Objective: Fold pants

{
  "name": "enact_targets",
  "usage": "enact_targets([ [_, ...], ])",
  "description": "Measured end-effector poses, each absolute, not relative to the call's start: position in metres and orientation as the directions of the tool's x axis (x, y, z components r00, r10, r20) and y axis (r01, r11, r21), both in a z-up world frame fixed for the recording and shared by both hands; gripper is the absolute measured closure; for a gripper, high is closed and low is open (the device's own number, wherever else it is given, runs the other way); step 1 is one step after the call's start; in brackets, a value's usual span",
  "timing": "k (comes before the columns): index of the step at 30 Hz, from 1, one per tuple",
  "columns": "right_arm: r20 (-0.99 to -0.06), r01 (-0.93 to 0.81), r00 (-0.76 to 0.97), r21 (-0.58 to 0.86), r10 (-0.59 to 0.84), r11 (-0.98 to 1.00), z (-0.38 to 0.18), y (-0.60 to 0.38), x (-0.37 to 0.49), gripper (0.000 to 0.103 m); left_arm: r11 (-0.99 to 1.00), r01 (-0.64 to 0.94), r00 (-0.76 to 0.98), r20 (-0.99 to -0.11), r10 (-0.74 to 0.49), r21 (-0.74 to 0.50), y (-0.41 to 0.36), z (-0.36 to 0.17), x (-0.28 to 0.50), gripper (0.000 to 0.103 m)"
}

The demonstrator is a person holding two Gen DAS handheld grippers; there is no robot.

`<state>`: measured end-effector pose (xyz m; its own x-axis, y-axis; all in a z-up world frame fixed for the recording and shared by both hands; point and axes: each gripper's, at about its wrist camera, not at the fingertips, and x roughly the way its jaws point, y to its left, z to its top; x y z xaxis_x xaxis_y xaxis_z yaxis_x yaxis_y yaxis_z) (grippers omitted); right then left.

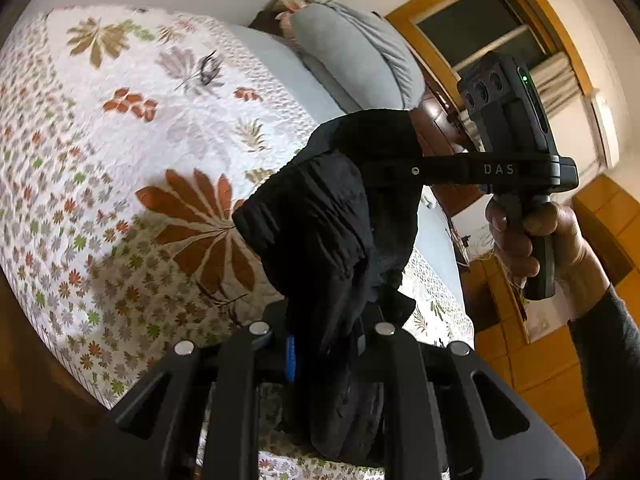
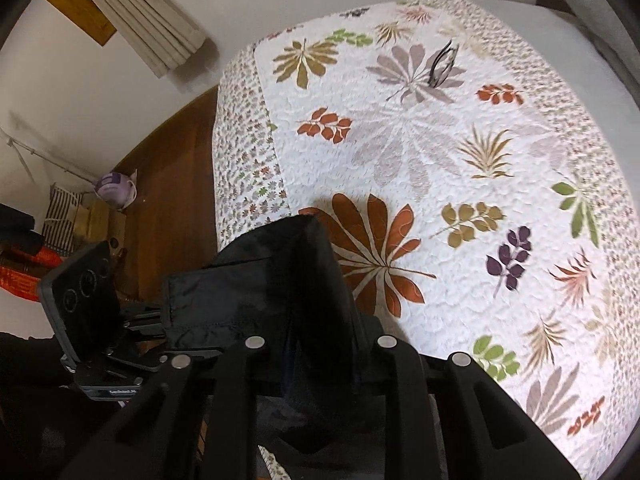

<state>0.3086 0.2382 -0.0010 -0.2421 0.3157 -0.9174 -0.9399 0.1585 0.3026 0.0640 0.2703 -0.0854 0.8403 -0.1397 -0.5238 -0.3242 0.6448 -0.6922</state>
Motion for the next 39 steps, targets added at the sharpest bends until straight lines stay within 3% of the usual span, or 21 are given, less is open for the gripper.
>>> enact_targets([
  [39,-0.824,-0.902,-0.064,0.289,0.563,0.320,0.100,0.043,0.302,0.082,0.888,-0.114,0.838,-0.523,-0.155,-0.446,0.130,0.015,0.069,0.087],
])
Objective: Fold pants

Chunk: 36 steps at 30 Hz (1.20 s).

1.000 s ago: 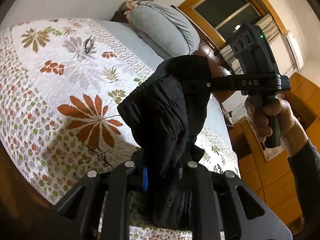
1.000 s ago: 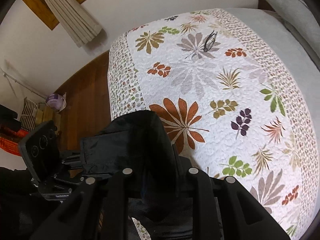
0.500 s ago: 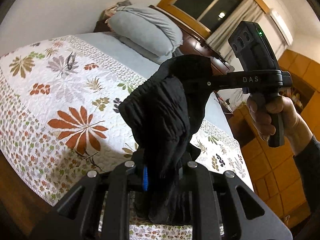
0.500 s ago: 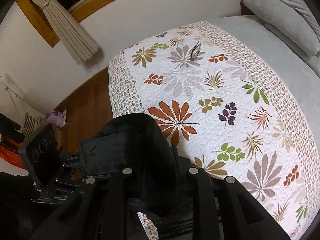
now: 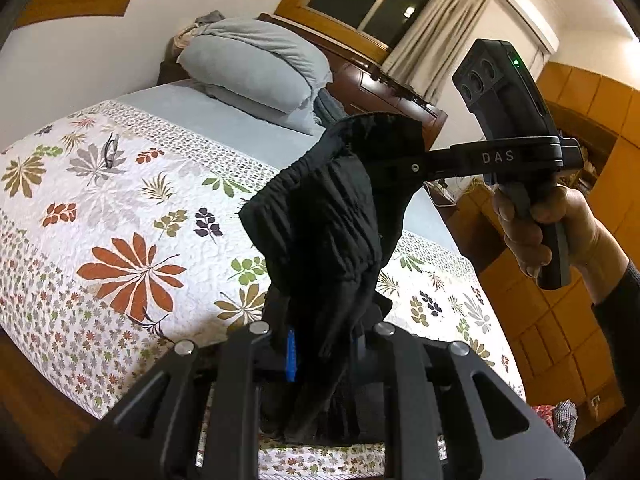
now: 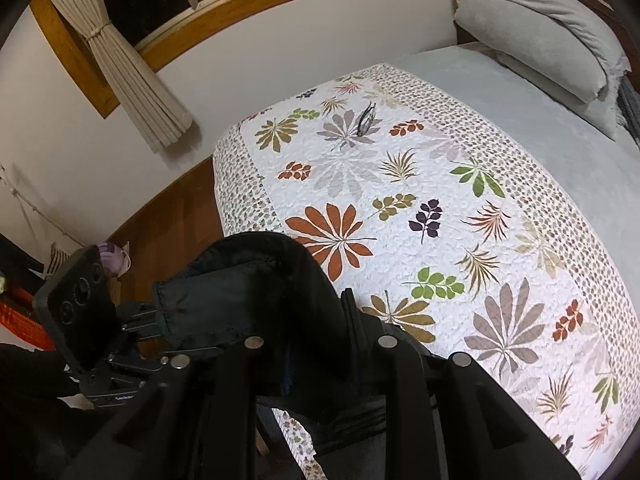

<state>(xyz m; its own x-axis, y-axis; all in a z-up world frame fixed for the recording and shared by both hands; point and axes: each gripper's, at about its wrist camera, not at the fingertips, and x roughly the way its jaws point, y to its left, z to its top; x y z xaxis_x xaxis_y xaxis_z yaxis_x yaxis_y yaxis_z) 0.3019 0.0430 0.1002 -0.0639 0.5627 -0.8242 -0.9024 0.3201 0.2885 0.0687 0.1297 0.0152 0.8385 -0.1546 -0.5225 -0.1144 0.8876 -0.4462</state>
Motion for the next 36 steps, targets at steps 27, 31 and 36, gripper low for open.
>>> enact_targets([
  [27,-0.777,-0.868,-0.002,0.314,0.629,0.385,0.100,-0.071,0.312,0.082,0.948,-0.004,0.814,-0.552,-0.182,-0.319,0.043,0.030,0.090,0.087],
  [31,-0.770,-0.861,0.002,0.323,0.638,0.393,0.095,-0.088,0.315,0.082,0.956,0.001,0.812,-0.559,-0.172,-0.293,0.025,0.030,0.093,0.087],
  [36,-0.756,-0.860,0.007,0.330,0.654,0.390,0.089,-0.109,0.318,0.082,0.966,0.001,0.810,-0.566,-0.152,-0.257,0.005,0.027,0.096,0.087],
])
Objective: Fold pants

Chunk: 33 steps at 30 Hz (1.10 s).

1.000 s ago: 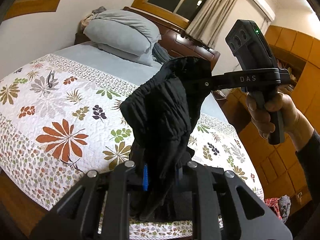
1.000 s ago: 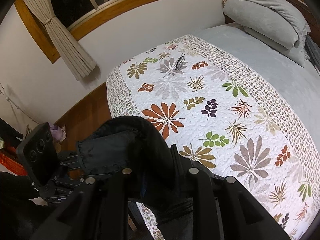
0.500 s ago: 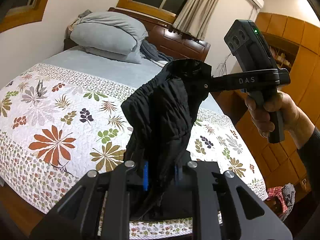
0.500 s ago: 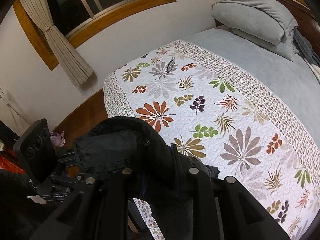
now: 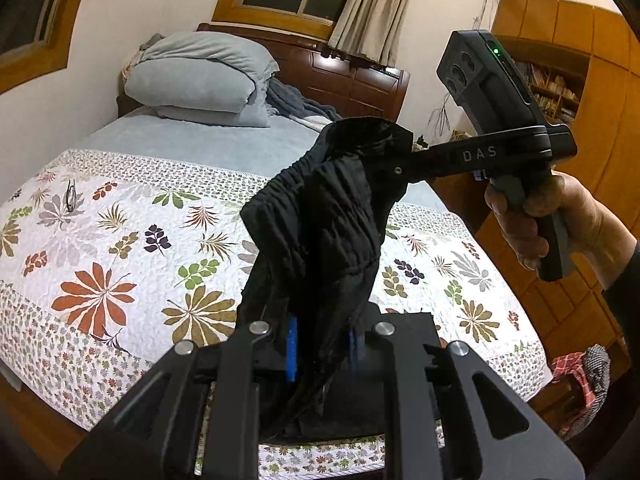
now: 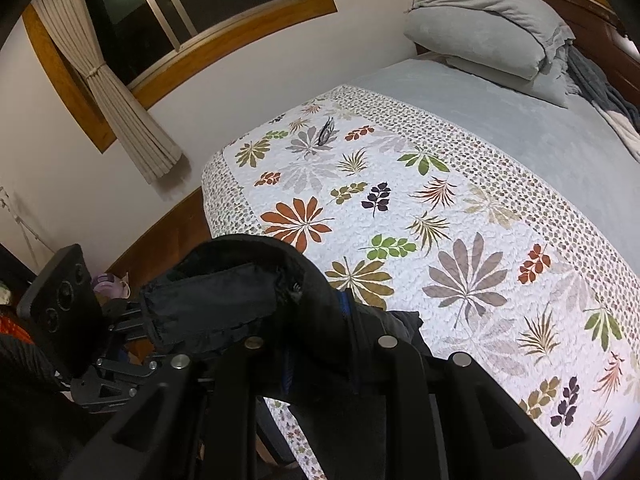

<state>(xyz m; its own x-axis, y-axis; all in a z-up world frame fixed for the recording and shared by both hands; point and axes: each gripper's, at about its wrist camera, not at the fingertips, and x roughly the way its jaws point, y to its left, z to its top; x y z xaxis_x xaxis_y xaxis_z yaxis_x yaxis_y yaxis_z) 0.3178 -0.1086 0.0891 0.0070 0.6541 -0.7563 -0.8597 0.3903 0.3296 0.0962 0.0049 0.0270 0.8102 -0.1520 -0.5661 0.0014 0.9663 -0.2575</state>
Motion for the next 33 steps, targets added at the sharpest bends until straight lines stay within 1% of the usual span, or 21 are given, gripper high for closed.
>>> enact_targets([
  [10,-0.736,-0.873,-0.005,0.334,0.677,0.355,0.070,-0.149,0.324,0.082,0.990,-0.004,0.818,-0.570,-0.078,-0.141,-0.041,0.014,0.100,0.087],
  [22,-0.713,-0.901,0.010,0.298,0.701,0.316,0.042,-0.199,0.331,0.082,0.997,0.058,0.799,-0.596,-0.080,-0.057,-0.096,-0.006,0.113,0.087],
  [33,-0.688,-0.893,0.009,0.321,0.725,0.315,0.011,-0.238,0.342,0.082,0.994,0.111,0.777,-0.626,-0.070,0.026,-0.135,-0.026,0.125,0.087],
])
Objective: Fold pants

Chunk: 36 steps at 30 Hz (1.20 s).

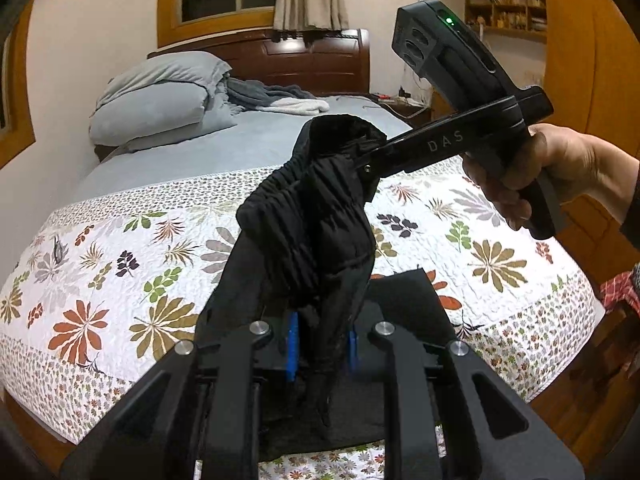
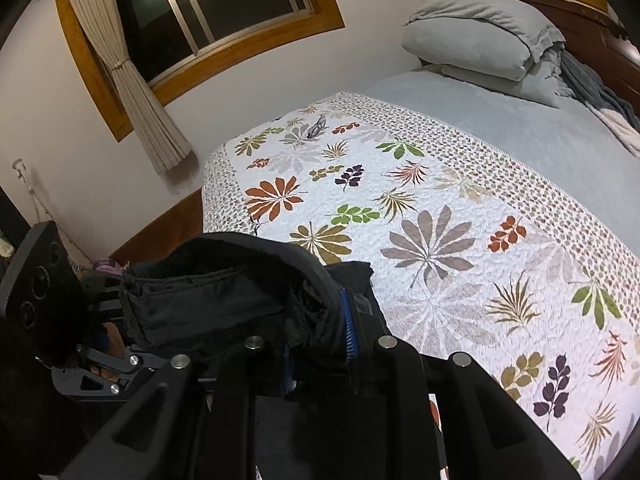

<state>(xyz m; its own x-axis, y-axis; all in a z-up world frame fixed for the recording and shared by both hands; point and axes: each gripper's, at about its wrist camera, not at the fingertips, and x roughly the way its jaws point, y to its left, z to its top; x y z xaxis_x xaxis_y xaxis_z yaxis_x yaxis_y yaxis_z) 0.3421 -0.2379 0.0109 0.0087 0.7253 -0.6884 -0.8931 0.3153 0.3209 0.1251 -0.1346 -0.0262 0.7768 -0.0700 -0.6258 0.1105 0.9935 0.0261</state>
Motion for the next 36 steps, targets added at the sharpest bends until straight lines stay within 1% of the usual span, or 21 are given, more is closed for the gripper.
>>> enact_targets([
  [5,-0.676,-0.888,0.010,0.333,0.737,0.317,-0.007,-0.258,0.346,0.082,0.988,0.140,0.763,-0.643,-0.062,0.071,-0.154,-0.040,0.130,0.087],
  [15,-0.673,-0.875,0.021,0.346,0.739,0.339,-0.044,-0.297,0.348,0.082,0.972,0.207,0.716,-0.694,-0.075,0.109,-0.189,-0.070,0.138,0.086],
  [24,-0.673,-0.855,0.023,0.370,0.740,0.363,-0.082,-0.331,0.351,0.081,0.950,0.258,0.678,-0.733,-0.050,0.174,-0.222,-0.102,0.144,0.085],
  [29,-0.666,-0.842,0.017,0.393,0.746,0.370,-0.103,-0.346,0.352,0.080,0.941,0.279,0.654,-0.755,-0.041,0.190,-0.234,-0.118,0.145,0.084],
  [32,-0.659,-0.835,0.014,0.405,0.752,0.371,-0.112,-0.353,0.352,0.079,0.935,0.290,0.642,-0.766,-0.034,0.202,-0.241,-0.128,0.145,0.081],
  [36,-0.663,-0.828,0.014,0.412,0.749,0.380,-0.124,-0.362,0.352,0.076,0.931,0.304,0.621,-0.783,-0.033,0.202,-0.247,-0.139,0.145,0.074],
])
